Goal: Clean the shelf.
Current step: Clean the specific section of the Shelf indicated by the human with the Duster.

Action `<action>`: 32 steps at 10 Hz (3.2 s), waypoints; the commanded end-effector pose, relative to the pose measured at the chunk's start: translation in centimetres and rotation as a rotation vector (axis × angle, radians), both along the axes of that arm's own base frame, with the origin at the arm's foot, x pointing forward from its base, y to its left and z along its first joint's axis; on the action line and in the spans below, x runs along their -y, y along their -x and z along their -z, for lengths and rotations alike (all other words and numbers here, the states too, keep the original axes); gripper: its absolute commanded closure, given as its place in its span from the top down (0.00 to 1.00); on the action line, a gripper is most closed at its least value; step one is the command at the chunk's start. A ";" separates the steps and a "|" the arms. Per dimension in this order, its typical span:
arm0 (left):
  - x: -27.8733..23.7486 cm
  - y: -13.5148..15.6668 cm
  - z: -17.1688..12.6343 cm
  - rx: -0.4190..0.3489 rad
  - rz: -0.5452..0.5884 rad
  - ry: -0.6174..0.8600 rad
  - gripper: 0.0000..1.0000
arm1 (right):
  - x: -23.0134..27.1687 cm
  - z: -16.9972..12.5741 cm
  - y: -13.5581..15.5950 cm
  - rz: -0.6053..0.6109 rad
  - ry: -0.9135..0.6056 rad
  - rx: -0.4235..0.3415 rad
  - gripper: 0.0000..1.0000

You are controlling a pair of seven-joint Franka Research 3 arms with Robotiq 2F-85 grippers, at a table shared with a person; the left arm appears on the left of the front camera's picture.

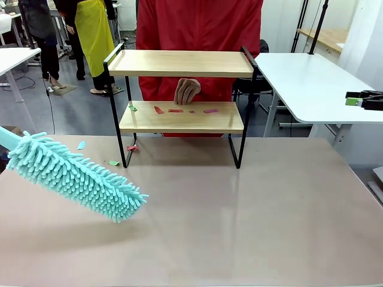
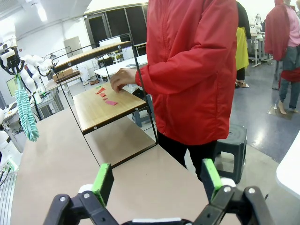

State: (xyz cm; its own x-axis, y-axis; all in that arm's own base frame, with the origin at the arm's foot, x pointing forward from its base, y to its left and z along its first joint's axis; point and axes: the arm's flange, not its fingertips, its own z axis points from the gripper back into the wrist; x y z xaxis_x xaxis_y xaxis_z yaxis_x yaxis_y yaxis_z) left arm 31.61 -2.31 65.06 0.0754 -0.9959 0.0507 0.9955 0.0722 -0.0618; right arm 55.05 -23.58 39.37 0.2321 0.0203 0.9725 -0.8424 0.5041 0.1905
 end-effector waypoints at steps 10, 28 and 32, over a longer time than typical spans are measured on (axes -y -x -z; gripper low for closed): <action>3.7 -0.4 3.1 0.139 0.093 0.589 0.13 | -0.1 -0.3 -0.1 -0.003 0.003 0.004 1.00; 21.5 7.7 1.1 0.246 -0.752 0.406 0.13 | -0.1 -0.3 -0.1 -0.003 0.003 0.004 1.00; 27.9 5.9 0.4 0.297 -0.788 0.499 0.13 | -0.1 -0.3 -0.1 -0.003 0.003 0.004 1.00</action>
